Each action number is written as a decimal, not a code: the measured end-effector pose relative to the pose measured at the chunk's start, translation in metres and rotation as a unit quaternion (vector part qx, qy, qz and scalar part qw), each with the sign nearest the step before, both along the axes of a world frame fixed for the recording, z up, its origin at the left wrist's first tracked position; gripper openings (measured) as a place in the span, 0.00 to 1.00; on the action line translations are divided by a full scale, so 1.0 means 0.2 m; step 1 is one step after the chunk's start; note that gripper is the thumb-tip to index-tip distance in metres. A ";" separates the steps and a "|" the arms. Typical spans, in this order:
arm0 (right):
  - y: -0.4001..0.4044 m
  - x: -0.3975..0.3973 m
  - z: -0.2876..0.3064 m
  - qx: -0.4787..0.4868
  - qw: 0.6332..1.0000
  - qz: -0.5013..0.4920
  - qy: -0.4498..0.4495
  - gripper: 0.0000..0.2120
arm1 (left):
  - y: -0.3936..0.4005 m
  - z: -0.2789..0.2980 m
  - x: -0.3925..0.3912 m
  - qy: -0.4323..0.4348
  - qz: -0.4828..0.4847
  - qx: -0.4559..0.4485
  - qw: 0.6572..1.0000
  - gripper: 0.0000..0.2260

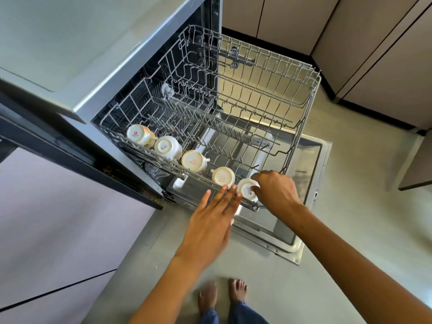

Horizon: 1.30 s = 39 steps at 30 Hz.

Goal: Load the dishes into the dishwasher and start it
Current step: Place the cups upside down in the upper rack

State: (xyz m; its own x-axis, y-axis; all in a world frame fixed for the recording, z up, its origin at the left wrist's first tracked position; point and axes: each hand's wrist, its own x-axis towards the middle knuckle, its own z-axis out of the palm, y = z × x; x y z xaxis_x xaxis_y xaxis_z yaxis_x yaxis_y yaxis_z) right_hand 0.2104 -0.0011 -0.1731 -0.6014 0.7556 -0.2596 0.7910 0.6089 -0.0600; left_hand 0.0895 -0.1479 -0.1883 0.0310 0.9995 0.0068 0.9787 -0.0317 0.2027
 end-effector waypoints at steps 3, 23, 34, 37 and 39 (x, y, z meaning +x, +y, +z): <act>-0.10 0.01 0.11 0.001 0.994 -0.019 0.106 0.09 | -0.02 0.12 -0.04 -0.051 0.059 0.021 0.997 0.23; -1.11 -0.82 1.57 -0.074 0.803 0.277 0.522 0.07 | -1.33 1.64 -0.40 0.154 0.480 0.130 0.854 0.19; -1.83 -1.60 1.60 -0.126 0.722 0.454 0.507 0.10 | -2.02 1.62 -0.77 0.134 0.704 0.157 0.679 0.19; -2.09 -1.84 1.56 -0.138 0.707 0.486 0.494 0.09 | -2.30 1.59 -0.96 0.143 0.740 0.148 0.640 0.19; -2.30 -2.00 1.54 -0.160 0.696 0.499 0.491 0.09 | -2.51 1.58 -1.08 0.153 0.756 0.153 0.617 0.20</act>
